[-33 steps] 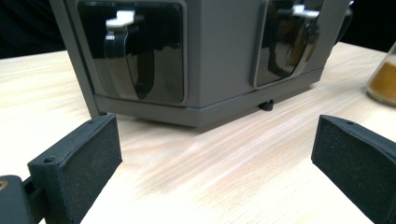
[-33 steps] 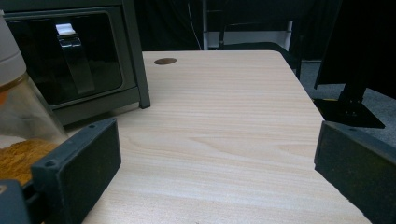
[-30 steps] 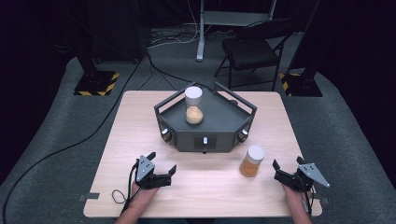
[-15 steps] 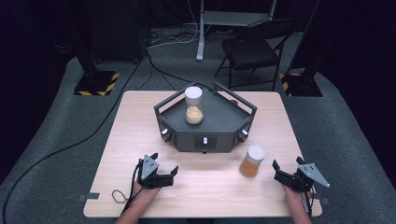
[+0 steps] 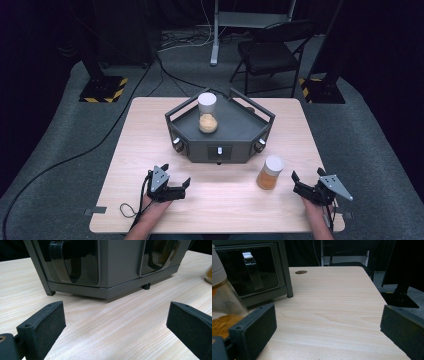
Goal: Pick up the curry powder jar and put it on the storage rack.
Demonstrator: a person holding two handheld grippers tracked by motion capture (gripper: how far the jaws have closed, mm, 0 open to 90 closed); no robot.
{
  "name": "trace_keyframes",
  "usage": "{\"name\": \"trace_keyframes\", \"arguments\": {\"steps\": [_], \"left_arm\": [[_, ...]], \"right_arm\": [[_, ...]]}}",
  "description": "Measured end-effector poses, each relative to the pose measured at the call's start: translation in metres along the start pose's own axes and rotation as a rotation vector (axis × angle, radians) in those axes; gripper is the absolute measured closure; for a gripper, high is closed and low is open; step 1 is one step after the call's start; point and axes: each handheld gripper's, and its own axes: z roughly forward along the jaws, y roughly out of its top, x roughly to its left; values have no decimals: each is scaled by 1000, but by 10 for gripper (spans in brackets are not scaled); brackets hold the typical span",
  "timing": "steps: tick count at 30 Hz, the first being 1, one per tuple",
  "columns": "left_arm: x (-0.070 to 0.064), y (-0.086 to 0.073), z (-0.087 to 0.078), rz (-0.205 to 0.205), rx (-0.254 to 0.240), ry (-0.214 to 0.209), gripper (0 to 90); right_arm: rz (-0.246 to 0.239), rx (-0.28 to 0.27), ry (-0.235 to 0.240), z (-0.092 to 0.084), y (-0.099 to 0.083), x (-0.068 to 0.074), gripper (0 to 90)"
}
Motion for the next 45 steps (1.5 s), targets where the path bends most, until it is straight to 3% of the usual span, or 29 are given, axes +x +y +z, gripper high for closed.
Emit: {"name": "trace_keyframes", "arguments": {"steps": [6, 16, 19, 23, 35, 45], "left_arm": [[0, -1, 0, 5, -3, -1, 19], [-1, 0, 0, 12, -1, -1, 19], [-1, 0, 0, 14, -2, 0, 19], [-1, 0, 0, 11, -1, 0, 19], [-1, 0, 0, 13, 2, -1, 18], [-1, 0, 0, 12, 2, -2, 18]], "right_arm": [[-20, -2, 9, 0, 0, 0, 0], [-44, -27, 95, -10, 4, 3, 0], [-21, -40, 125, -12, 5, 3, 0], [-30, -50, 148, -14, 6, 5, 0], [-34, -74, 195, -19, 7, 6, 0], [-68, -105, 234, -23, 7, 12, 0]]}}
